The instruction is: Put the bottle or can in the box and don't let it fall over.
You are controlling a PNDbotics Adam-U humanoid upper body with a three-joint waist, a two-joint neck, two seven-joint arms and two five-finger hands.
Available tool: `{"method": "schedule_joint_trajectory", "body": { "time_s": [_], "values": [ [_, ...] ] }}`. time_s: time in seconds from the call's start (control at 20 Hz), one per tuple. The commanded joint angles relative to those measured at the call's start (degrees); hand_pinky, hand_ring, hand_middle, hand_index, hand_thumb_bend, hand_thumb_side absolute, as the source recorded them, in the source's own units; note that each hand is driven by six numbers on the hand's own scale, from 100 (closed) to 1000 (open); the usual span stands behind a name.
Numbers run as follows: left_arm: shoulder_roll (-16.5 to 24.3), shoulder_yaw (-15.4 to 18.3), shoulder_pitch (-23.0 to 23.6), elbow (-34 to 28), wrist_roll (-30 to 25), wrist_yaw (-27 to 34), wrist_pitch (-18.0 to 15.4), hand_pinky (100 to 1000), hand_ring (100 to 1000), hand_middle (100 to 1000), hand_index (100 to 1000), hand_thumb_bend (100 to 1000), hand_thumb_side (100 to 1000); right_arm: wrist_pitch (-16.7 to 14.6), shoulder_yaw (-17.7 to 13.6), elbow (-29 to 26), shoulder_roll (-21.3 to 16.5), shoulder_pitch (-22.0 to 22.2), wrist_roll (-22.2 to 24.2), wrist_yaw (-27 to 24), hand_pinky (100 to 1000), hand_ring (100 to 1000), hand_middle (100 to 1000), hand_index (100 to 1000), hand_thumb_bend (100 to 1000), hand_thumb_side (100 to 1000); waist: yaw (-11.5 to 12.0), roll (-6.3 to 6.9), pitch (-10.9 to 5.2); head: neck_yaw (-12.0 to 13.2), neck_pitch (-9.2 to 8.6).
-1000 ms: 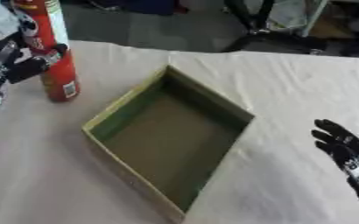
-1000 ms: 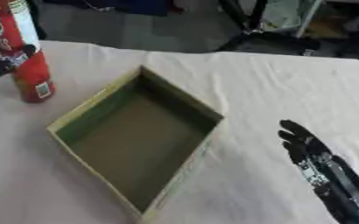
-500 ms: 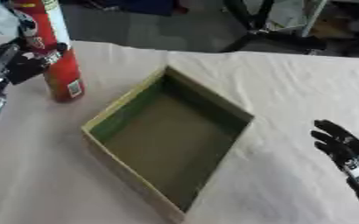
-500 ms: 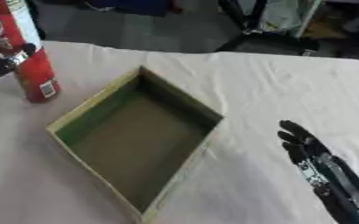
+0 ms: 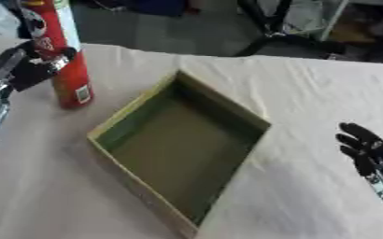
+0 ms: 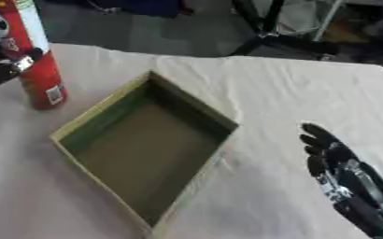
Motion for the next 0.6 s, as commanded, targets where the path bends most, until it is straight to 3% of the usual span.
{"method": "schedule_joint_trajectory", "body": {
  "time_s": [0.05,0.25,0.35,0.4,0.45,0.6],
  "values": [
    [0.68,-0.23,-0.94,-0.68,-0.54,-0.75,-0.34,1000,1000,1000,901,408,710,-0.09,-0.75,-1.07,-7.46,-1.41,-3.29,-0.67,984,1000,1000,1000,100,653,-0.22,0.09,-1.7,-0.23,0.05],
    [0.63,-0.37,-0.88,-0.77,-0.82,-1.19,-0.72,1000,1000,1000,900,408,715,-2.89,-1.49,-1.07,-13.68,-4.21,-11.23,2.8,968,999,1000,1000,100,487,-0.06,-0.11,-1.75,-0.29,0.44],
    [0.5,-0.53,-0.89,-1.01,-1.11,-1.19,-0.89,1000,1000,1000,901,410,715,-6.86,-1.58,-1.07,-16.65,-6.1,-15.76,7.19,958,968,1000,928,100,277,0.1,-0.22,-1.79,-0.45,0.71],
    [0.43,-0.64,-0.92,-1.19,-1.3,-1.19,-0.99,1000,1000,1000,901,410,715,-8.62,-1.29,-1.07,-17.82,-6.92,-17.79,9.7,956,963,1000,912,100,238,0.2,-0.26,-1.8,-0.53,0.78],
    [0.35,-0.73,-0.97,-1.36,-1.47,-1.18,-1.07,1000,1000,1000,901,410,714,-10.02,-0.84,-1.07,-18.94,-7.88,-19.49,12.05,952,948,955,869,100,152,0.3,-0.3,-1.83,-0.65,0.83],
    [0.13,-0.88,-1.03,-1.56,-1.76,-1.26,-1.11,1000,1000,1000,899,411,717,-12.43,0.32,-0.5,-21.81,-10.84,-22.8,18.04,948,924,816,798,100,100,0.49,-0.42,-1.95,-1.02,0.91]
  ]
}}
